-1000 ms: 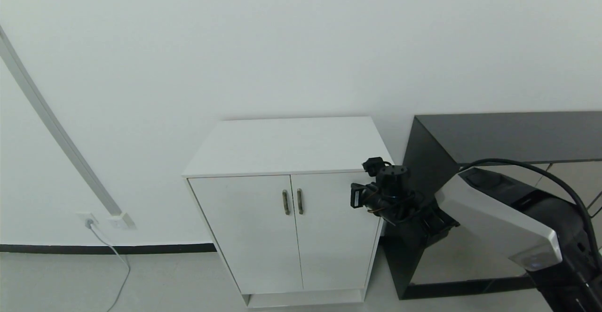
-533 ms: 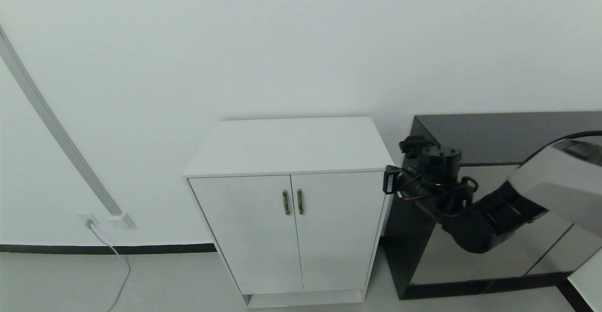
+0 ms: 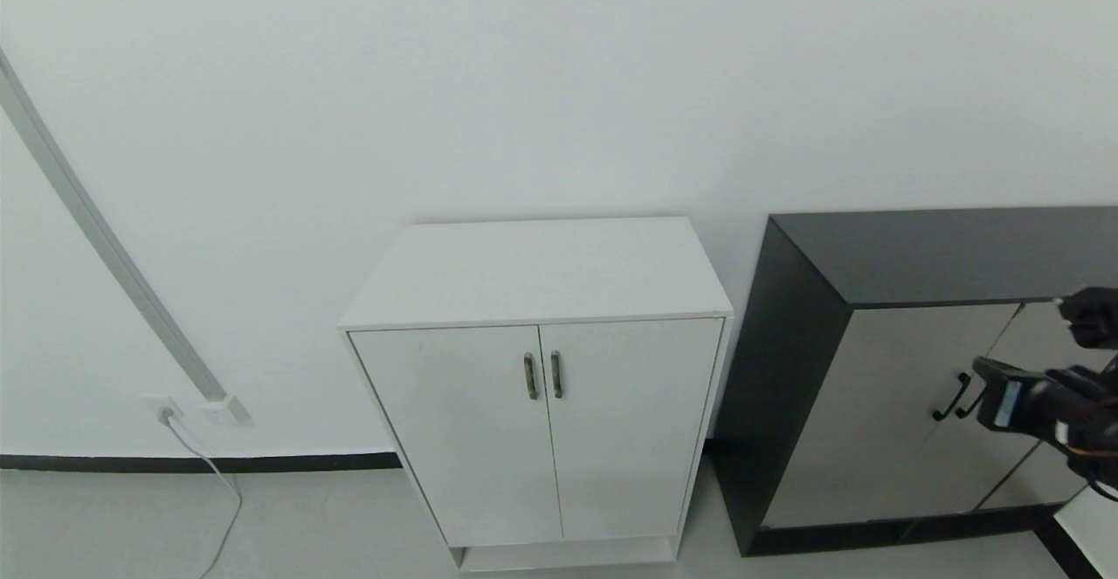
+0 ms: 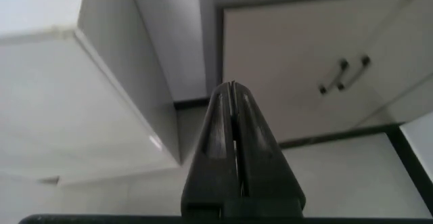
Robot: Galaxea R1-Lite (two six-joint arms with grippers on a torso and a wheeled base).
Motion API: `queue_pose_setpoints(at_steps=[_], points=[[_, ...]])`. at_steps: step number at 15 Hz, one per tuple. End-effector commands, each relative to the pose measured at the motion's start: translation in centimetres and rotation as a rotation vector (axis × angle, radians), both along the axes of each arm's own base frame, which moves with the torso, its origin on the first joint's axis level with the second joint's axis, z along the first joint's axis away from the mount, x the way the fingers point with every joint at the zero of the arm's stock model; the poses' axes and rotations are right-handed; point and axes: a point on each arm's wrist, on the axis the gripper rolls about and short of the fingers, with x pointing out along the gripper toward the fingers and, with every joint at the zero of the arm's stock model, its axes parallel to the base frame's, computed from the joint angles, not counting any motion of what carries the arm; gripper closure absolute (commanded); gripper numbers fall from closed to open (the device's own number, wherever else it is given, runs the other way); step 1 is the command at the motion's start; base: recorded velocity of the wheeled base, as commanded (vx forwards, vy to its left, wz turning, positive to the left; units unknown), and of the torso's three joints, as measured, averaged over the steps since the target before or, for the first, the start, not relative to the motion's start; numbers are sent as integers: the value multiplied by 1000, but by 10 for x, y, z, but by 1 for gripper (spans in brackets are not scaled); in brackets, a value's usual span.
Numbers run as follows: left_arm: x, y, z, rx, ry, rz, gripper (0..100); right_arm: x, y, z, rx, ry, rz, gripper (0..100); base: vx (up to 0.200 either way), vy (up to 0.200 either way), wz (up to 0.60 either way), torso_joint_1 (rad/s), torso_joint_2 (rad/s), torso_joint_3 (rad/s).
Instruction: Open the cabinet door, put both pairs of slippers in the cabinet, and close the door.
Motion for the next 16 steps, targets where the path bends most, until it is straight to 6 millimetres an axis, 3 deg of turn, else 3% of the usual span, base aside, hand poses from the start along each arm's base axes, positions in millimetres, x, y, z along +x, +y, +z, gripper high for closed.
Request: queue_pose_setpoints(at_steps=[1, 4, 7, 12, 16], points=[[0, 0, 0, 0, 1, 0, 100, -85, -12, -11, -11, -38, 16, 100, 0, 0, 0, 0, 0, 0], [0, 0, 0, 0, 0, 1, 100, -135, -7, -24, 27, 46, 115, 100, 0, 0, 0, 0, 0, 0], [0, 0, 0, -2, 1, 3, 100, -169, -5, -42, 44, 140, 153, 100, 0, 0, 0, 0, 0, 0], [0, 0, 0, -2, 1, 3, 100, -193, -4, -58, 45, 175, 121, 100, 0, 0, 0, 0, 0, 0], [0, 0, 0, -2, 1, 4, 100, -200, -4, -57, 48, 90, 161, 100, 0, 0, 0, 0, 0, 0]])
